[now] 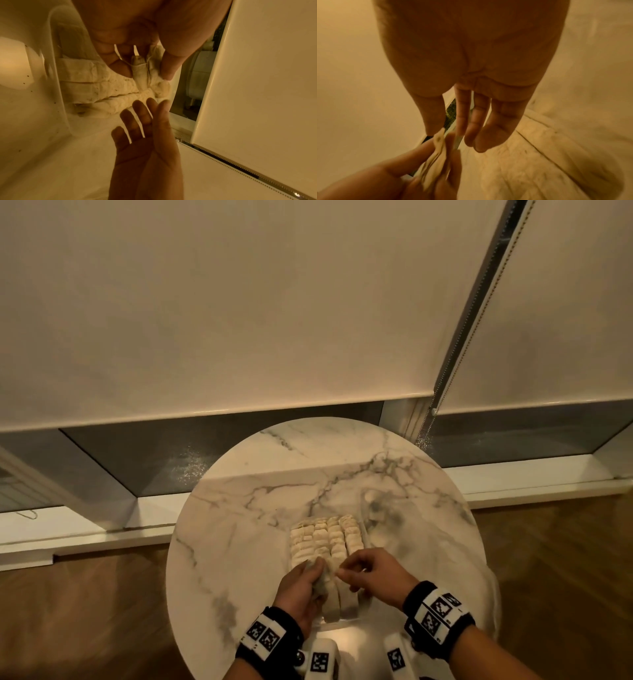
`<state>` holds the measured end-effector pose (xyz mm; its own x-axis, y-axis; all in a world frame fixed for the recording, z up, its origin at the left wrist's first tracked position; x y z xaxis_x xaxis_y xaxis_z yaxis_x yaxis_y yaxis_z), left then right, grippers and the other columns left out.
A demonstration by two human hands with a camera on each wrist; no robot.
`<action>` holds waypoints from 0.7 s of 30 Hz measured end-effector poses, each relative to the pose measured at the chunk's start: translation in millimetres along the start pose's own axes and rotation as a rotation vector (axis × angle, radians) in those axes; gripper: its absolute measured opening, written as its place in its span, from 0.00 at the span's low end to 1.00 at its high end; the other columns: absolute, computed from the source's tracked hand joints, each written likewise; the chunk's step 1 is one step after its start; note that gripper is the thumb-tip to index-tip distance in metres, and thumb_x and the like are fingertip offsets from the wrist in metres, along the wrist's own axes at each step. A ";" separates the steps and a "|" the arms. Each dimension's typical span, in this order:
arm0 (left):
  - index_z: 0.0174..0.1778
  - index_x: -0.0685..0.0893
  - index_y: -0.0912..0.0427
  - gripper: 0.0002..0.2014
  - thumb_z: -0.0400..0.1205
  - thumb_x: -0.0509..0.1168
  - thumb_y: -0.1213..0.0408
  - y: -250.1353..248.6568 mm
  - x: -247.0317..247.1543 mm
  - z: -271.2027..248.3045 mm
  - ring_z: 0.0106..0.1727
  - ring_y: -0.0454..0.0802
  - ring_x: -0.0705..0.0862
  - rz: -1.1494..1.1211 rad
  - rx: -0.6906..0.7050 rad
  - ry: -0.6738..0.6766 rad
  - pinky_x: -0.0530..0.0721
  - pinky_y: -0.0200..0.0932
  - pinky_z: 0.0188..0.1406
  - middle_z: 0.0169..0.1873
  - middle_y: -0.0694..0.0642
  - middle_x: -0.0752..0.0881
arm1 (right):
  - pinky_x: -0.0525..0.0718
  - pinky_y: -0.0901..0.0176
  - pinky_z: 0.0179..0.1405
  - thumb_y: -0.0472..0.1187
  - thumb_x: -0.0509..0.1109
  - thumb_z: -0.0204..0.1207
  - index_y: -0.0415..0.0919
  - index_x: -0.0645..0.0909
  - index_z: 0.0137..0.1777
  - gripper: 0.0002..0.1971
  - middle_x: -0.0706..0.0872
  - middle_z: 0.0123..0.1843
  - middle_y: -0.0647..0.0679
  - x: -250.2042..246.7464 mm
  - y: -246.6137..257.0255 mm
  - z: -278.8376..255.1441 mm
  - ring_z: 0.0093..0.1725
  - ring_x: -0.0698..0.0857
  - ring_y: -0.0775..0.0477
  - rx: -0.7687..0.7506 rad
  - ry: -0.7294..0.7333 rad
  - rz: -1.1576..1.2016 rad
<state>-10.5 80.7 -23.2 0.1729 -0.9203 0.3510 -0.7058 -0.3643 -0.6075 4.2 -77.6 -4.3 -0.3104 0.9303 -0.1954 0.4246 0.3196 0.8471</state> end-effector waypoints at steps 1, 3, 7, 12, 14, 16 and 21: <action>0.62 0.84 0.66 0.19 0.80 0.70 0.58 -0.6 3.9 -0.8 0.58 0.65 0.87 0.002 -0.002 -0.005 0.82 0.62 0.62 0.57 0.66 0.88 | 0.84 0.62 0.31 0.46 0.80 0.73 0.38 0.88 0.50 0.12 0.89 0.38 0.47 3.4 -1.2 -1.4 0.35 0.88 0.53 0.017 0.006 0.032; 0.63 0.84 0.66 0.16 0.85 0.65 0.59 0.4 9.6 1.6 0.60 0.67 0.86 0.006 0.002 0.004 0.78 0.67 0.69 0.57 0.68 0.88 | 0.83 0.63 0.29 0.45 0.80 0.72 0.36 0.87 0.50 0.14 0.90 0.39 0.45 8.7 -3.6 -5.0 0.35 0.87 0.51 0.044 0.000 0.098; 0.61 0.84 0.67 0.15 0.87 0.61 0.60 5.0 17.4 5.8 0.58 0.64 0.88 0.024 0.010 0.027 0.81 0.63 0.67 0.55 0.68 0.89 | 0.82 0.59 0.26 0.47 0.80 0.73 0.39 0.85 0.48 0.12 0.90 0.37 0.43 3.8 -7.2 -7.5 0.32 0.87 0.48 0.038 -0.164 0.200; 0.58 0.85 0.65 0.09 0.86 0.64 0.65 7.3 22.7 5.1 0.44 0.56 0.91 0.061 0.003 0.050 0.88 0.48 0.43 0.48 0.64 0.91 | 0.85 0.53 0.29 0.45 0.80 0.72 0.42 0.87 0.41 0.08 0.88 0.34 0.42 -8.6 -6.1 -6.2 0.32 0.86 0.48 -0.066 -0.246 0.186; 0.59 0.85 0.64 0.10 0.83 0.67 0.70 8.6 21.7 5.0 0.47 0.57 0.91 0.088 0.007 0.063 0.88 0.48 0.43 0.50 0.64 0.91 | 0.84 0.56 0.28 0.43 0.80 0.73 0.40 0.87 0.40 0.07 0.87 0.33 0.43 -11.8 -5.8 -6.5 0.31 0.85 0.49 -0.067 -0.263 0.195; 0.60 0.84 0.64 0.13 0.79 0.69 0.76 9.3 18.0 6.5 0.48 0.59 0.90 0.128 0.033 0.042 0.88 0.48 0.42 0.50 0.65 0.91 | 0.84 0.57 0.28 0.39 0.79 0.74 0.38 0.86 0.40 0.06 0.87 0.32 0.43 -15.0 -7.9 -6.4 0.32 0.85 0.49 -0.051 -0.281 0.246; 0.58 0.84 0.63 0.16 0.76 0.72 0.77 4.4 16.2 5.2 0.47 0.59 0.90 0.199 0.120 0.004 0.88 0.47 0.41 0.49 0.65 0.91 | 0.86 0.55 0.31 0.30 0.76 0.75 0.31 0.82 0.45 0.05 0.87 0.36 0.36 -19.3 -7.4 -8.4 0.35 0.87 0.44 -0.017 -0.230 0.458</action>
<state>-7.3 63.5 -23.9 0.0352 -0.9752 0.2183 -0.6390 -0.1899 -0.7454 -0.1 -99.5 -2.6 0.0998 0.9904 0.0955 0.4587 -0.1310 0.8789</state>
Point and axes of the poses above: each hand's wrist, its own z-axis towards the middle knuckle, its own x-axis out of the palm, y = z × x, the point moved 5 cm from there along z, towards the middle knuckle
